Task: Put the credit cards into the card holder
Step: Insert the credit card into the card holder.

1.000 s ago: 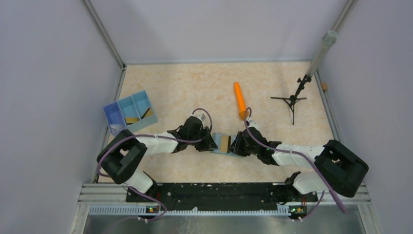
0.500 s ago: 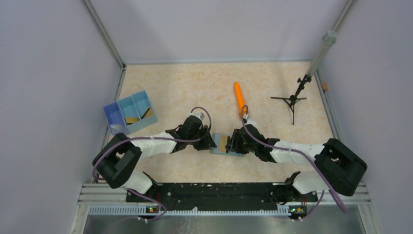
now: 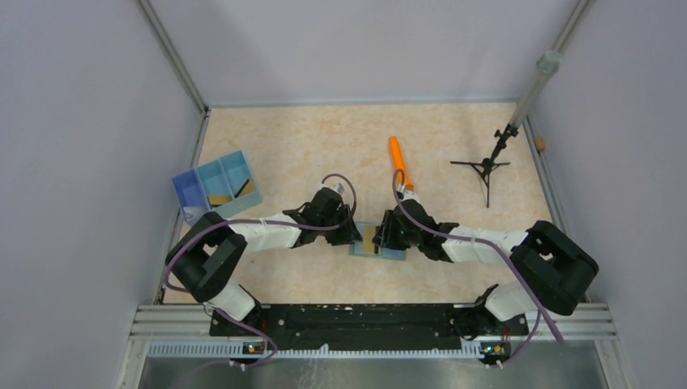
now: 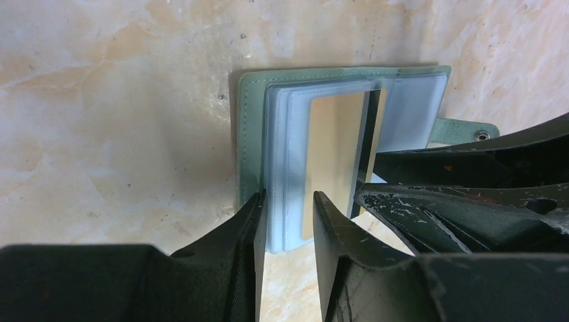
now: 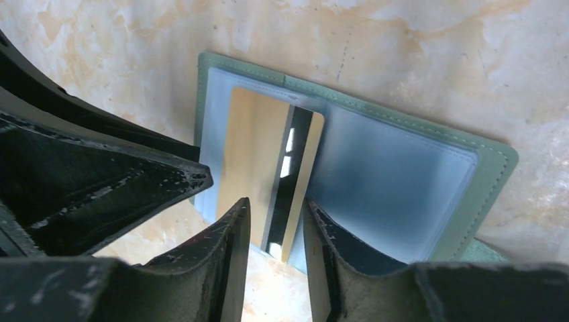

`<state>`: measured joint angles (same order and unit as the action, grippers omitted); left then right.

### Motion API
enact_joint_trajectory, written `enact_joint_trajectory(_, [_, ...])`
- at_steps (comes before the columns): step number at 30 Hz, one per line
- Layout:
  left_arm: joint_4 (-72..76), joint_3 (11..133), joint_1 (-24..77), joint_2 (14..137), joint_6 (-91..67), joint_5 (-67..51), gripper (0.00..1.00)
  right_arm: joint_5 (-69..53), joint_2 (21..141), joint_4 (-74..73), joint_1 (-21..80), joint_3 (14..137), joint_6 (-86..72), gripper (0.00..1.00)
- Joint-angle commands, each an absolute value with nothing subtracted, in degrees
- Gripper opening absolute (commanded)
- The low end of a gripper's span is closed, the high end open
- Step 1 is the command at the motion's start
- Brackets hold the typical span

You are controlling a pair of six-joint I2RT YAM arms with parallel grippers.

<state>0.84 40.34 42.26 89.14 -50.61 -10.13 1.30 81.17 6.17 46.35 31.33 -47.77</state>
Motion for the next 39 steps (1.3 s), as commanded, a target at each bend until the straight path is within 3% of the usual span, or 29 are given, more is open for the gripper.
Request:
enact_joint_trajectory(1, [2.92, 41.57, 42.36, 89.71, -49.81, -10.08, 0.35, 0.18, 82.38, 8.74, 46.14, 34.44, -45.49, 0.31])
enact_joint_trajectory(8, [4.97, 40.95, 42.36, 89.95, -50.57, -11.0, 0.34, 0.54, 84.53, 7.06, 47.58, 38.02, -42.95, 0.27])
enact_joint_trajectory(14, [3.9, 41.38, 42.29, 88.75, -50.47, -10.81, 0.34, 1.75, 84.37, 5.34, 48.02, 39.23, -43.12, 0.3])
enact_joint_trajectory(19, [-5.52, 43.23, 40.28, 83.28, -47.15, -7.03, 0.46, 3.87, 80.43, 1.61, 46.96, 40.33, -40.94, 0.41])
enact_joint_trajectory(23, [-15.26, 46.13, 36.42, 77.58, -43.19, -5.46, 0.7, 1.99, 76.12, 1.48, 43.88, 39.55, -38.39, 0.49])
enact_joint_trajectory(26, [-23.81, 50.56, 31.39, 73.63, -38.63, -3.98, 0.84, 0.28, 73.01, 1.54, 41.62, 39.01, -35.83, 0.56])
enact_joint_trajectory(29, [-32.17, 54.97, 22.38, 72.1, -33.38, -4.21, 0.92, -2.94, 71.11, 1.62, 39.78, 38.77, -33.58, 0.59])
enact_joint_trajectory(39, [-42.78, 67.23, -4.7, 74.62, -21.14, 2.72, 0.91, -8.05, 67.95, 4.14, 35.37, 36.4, -30.48, 0.6])
